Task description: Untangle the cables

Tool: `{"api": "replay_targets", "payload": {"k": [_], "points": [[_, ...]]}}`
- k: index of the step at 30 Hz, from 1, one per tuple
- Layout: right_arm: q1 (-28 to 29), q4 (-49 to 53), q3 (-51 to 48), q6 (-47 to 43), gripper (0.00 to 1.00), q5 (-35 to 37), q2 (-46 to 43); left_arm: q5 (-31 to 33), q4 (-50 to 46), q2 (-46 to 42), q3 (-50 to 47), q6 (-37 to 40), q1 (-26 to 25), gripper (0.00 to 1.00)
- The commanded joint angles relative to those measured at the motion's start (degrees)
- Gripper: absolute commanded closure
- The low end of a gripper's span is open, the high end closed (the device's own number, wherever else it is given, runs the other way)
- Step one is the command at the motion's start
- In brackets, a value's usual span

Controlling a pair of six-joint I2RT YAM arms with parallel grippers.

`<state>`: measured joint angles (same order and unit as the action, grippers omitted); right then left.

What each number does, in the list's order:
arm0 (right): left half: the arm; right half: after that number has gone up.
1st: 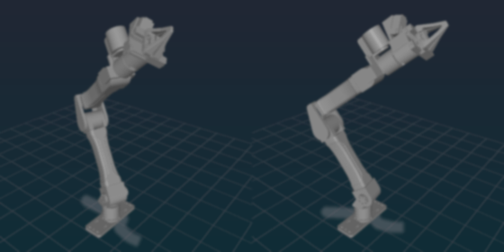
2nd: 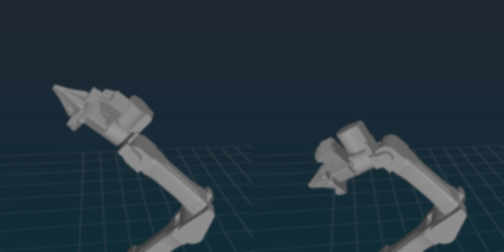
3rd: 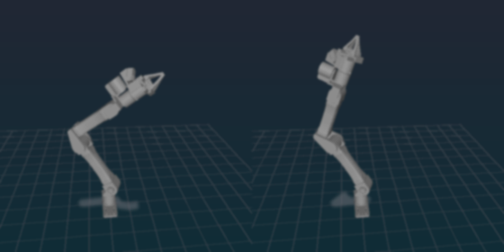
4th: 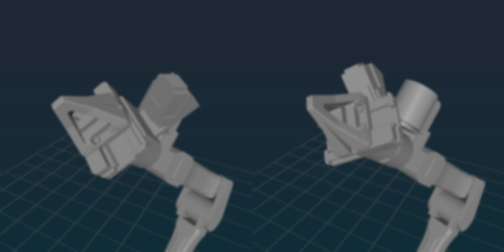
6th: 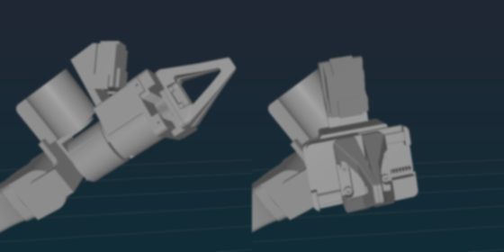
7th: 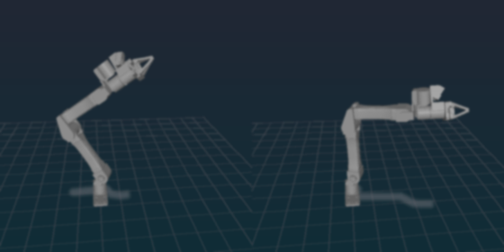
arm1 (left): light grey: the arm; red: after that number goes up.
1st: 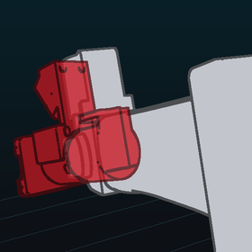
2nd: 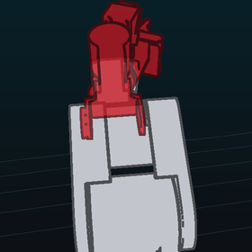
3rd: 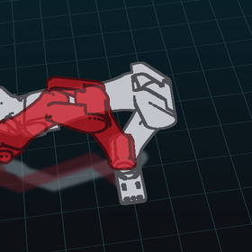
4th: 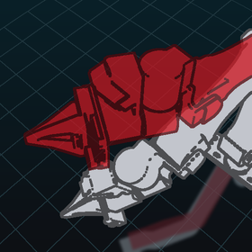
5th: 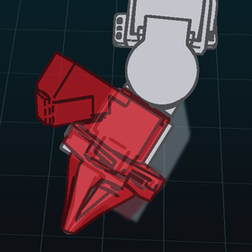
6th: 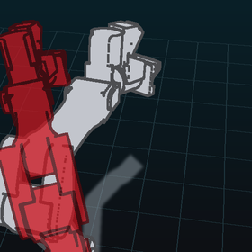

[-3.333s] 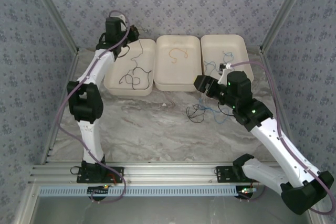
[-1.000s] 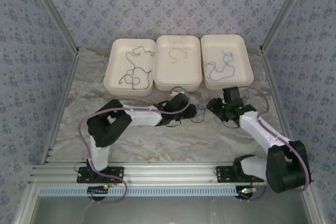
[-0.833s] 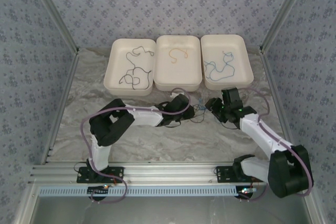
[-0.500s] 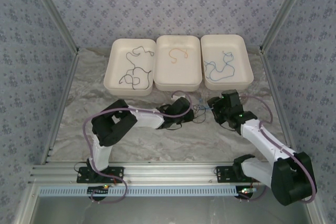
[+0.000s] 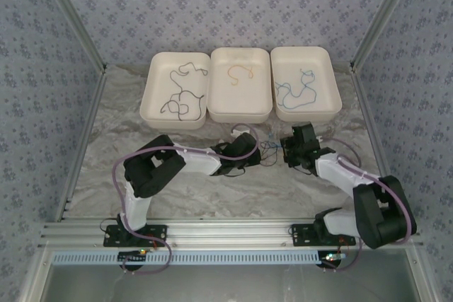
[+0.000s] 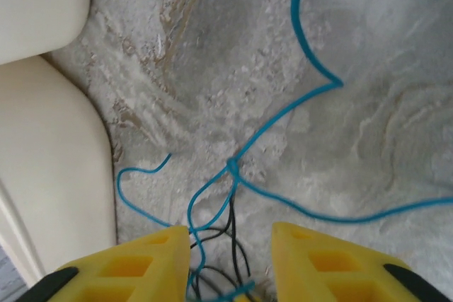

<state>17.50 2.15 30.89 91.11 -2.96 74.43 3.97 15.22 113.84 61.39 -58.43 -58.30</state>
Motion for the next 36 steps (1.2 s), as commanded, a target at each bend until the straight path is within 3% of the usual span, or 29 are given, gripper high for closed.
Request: {"api": "replay_targets", "payload": {"k": [1,3,5,10,15,20,28,32,36], "points": [[-0.28,-2.7,2.19,1.45,0.77,-0.04,2.07,1.17,1.14,-0.44,-0.67,-0.18,-0.56,0.94],[-0.24,-2.14,2.07,1.31,0.93,0.62,1.68,1.77,0.76,-0.91,-0.89,0.03,-0.58,0.98],[-0.36,0.59,1.98,-0.32,1.0,2.56,-0.41,4.06,-0.72,-2.62,-1.82,0.54,-0.58,1.0],[-2.31,8.47,2.39,-7.6,1.0,5.81,-9.71,9.48,-7.04,-9.97,-7.37,0.95,2.51,1.0],[-4.86,13.89,7.7,-17.63,1.0,2.13,-17.06,10.87,-9.77,-17.98,-16.2,1.55,8.27,1.0],[-7.55,20.76,16.61,-25.6,1.0,-0.81,-19.82,14.35,-14.01,-28.71,-24.32,2.34,12.84,1.0],[-12.29,21.46,24.12,-28.66,1.0,-6.69,-21.82,17.48,-22.12,-41.96,-28.61,4.55,17.54,1.0],[-18.08,24.41,29.13,-30.15,1.0,-10.01,-21.93,17.25,-27.77,-50.37,-31.69,5.77,23.41,1.0],[-23.64,26.42,32.66,-30.82,1.0,-13.6,-22.27,15.58,-34.75,-61.33,-35.42,7.3,33.58,1.0]]}}
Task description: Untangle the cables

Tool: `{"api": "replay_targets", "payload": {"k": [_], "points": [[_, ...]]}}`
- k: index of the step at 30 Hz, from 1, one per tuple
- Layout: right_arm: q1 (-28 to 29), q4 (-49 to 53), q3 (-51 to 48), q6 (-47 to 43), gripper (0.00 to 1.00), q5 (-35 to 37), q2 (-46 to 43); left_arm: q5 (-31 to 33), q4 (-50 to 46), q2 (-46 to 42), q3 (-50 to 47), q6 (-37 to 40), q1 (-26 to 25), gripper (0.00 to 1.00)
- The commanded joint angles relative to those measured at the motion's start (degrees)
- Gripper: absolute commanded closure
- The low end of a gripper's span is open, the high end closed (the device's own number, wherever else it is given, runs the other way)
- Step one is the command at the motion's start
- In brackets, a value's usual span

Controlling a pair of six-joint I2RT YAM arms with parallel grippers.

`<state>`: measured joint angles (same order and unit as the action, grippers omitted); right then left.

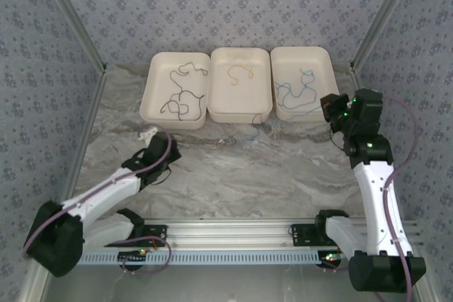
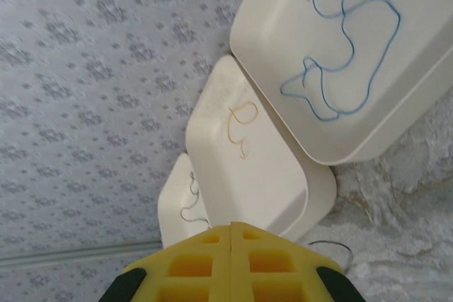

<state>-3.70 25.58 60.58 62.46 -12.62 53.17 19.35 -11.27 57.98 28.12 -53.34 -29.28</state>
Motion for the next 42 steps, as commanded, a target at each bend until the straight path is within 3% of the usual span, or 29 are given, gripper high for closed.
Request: {"api": "replay_targets", "payload": {"k": [1,5,7,10,14,16,18,20,31,35,37,42], "points": [[-3.8,3.26,3.39,-2.16,1.0,-4.95,-1.05,-1.2,-9.86,-8.81,-2.89,2.94,8.1,1.0],[-6.3,3.14,3.46,-1.89,1.0,-7.27,-1.22,-7.99,-15.06,-19.63,-3.8,6.38,21.14,1.0],[-5.32,1.94,2.28,-1.27,1.0,-8.13,-1.0,-12.38,-15.21,-22.0,-2.9,7.73,24.29,1.0],[-1.24,0.41,0.37,-1.36,1.0,-7.6,-0.04,-18.87,-11.25,-22.15,-1.29,8.9,24.48,1.0],[1.86,0.4,-1.23,-2.02,1.0,-5.05,-0.13,-19.11,-12.29,-18.99,2.61,9.58,24.5,1.0],[2.35,0.76,-1.25,-2.5,1.0,-4.96,-0.26,-22.48,-9.95,-16.93,3.11,9.64,24.4,1.0],[3.45,1.35,-1.08,-3.26,1.0,-5.04,0.31,-27.72,-4.33,-14.77,2.02,8.56,22.96,1.0],[4.82,1.43,-1.4,-3.83,1.0,-5.14,0.75,-28.74,-0.13,-13.47,1.5,8.02,19.19,1.0],[16.56,2.98,4.06,-5.4,1.0,3.3,0.23,-21.91,9.4,0.45,4.83,5.87,-1.69,0.99],[18.93,3.64,5.87,-5.6,1.0,4.8,1.6,-19.26,10.66,6.43,5.02,5.05,-5.8,0.48],[19.17,3.55,5.62,-5.6,1.0,4.88,1.77,-15.31,9.11,5.44,5.16,5.08,-8.39,0.39],[18.75,3.41,4.72,-5.72,1.0,5.25,1.1,-6.88,2.15,-2.29,6.58,6.87,-12.96,0.3]]}}
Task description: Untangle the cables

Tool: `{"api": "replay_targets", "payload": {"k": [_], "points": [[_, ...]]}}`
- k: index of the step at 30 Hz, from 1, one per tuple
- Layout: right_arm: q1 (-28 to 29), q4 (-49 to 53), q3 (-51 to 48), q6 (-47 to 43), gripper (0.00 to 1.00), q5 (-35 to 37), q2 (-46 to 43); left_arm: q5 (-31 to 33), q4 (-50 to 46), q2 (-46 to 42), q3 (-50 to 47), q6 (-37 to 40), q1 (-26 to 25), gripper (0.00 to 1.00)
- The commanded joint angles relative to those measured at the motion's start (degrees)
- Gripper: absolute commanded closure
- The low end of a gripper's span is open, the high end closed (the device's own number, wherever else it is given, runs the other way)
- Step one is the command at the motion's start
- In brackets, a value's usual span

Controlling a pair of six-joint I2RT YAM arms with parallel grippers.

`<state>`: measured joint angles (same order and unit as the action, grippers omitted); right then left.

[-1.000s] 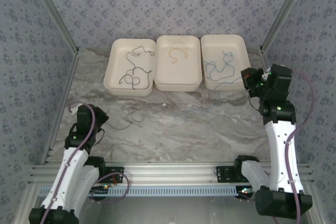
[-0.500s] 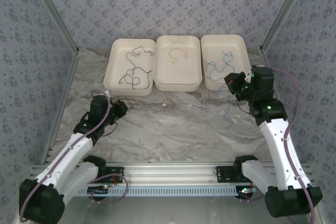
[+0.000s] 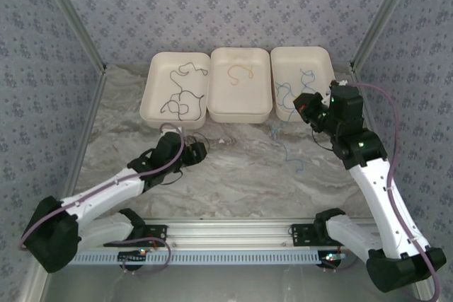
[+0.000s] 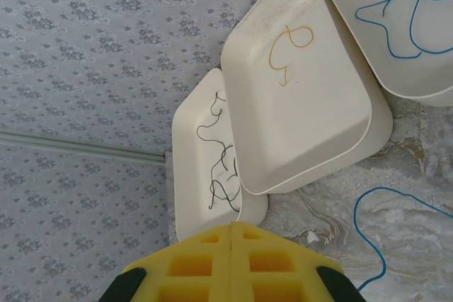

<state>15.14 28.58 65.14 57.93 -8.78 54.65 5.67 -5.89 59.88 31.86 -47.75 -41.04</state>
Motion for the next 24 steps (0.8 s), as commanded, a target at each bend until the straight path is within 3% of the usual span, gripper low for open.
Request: {"api": "replay_targets", "payload": {"k": [1,7,18,24], "points": [[-0.29,0.42,0.33,-1.18,1.0,1.25,-0.34,7.36,-4.58,-5.39,3.19,1.65,-1.23,0.27],[1.44,-0.29,3.59,-0.09,1.0,1.39,0.9,8.16,-7.73,-8.67,3.79,2.89,-1.26,0.24],[16.02,2.29,11.18,1.38,1.0,15.12,0.53,10.74,-6.24,-15.45,1.05,5.55,-3.62,0.27],[21.09,1.4,13.37,2.81,1.0,17.96,1.9,10.84,-8.5,-19.78,1.19,7.14,-3.66,0.33]]}}
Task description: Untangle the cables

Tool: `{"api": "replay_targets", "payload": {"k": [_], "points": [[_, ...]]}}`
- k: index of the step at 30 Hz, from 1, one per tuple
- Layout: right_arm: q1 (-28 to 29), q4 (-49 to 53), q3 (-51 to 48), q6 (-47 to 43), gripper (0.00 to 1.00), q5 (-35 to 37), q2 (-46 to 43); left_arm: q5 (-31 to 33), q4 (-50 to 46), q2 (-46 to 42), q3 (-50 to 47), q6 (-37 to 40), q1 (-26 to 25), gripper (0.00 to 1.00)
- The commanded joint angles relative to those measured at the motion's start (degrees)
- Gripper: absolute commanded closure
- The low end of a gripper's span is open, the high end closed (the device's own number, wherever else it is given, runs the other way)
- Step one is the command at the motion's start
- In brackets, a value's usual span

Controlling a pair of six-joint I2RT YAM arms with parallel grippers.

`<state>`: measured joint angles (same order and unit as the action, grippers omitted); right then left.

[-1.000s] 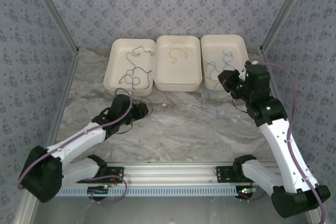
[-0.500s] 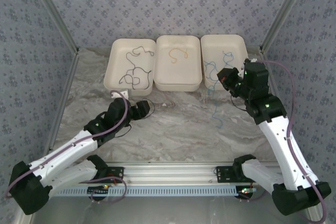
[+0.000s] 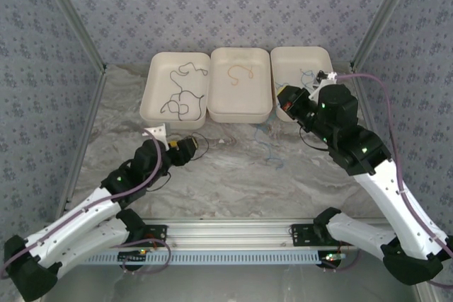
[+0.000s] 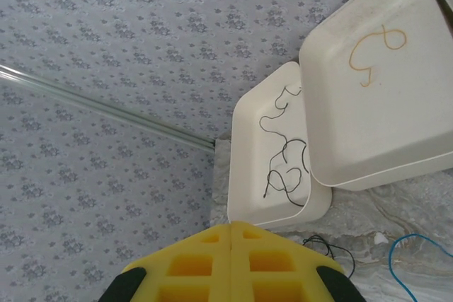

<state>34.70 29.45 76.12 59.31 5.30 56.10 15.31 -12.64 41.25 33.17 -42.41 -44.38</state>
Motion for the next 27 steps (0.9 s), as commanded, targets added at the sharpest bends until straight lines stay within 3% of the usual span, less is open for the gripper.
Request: {"api": "replay_targets", "payload": {"k": [1,8,12,16,22,27], "points": [[2.01,0.47,2.74,1.74,1.0,4.34,0.75,1.01,-2.0,-1.47,-0.2,1.89,-0.32,0.34],[0.11,2.05,4.44,1.51,1.0,5.23,3.85,-4.01,0.34,-0.71,-1.15,2.31,-0.65,0.49],[-6.73,-0.6,0.15,2.43,1.0,-0.88,4.91,-7.63,2.29,3.56,-0.71,3.32,-3.4,0.57],[-13.6,-2.53,-4.71,2.44,1.0,-7.07,4.67,-8.77,4.71,10.89,0.43,5.87,-9.4,0.62],[-22.61,-3.51,-9.93,0.2,1.0,-16.87,4.75,-4.71,9.03,27.76,5.91,11.99,-19.02,0.56],[-25.83,-3.96,-11.23,-0.57,1.0,-20.17,4.88,-1.15,8.06,43.37,16.89,19.57,-21.98,0.38]]}}
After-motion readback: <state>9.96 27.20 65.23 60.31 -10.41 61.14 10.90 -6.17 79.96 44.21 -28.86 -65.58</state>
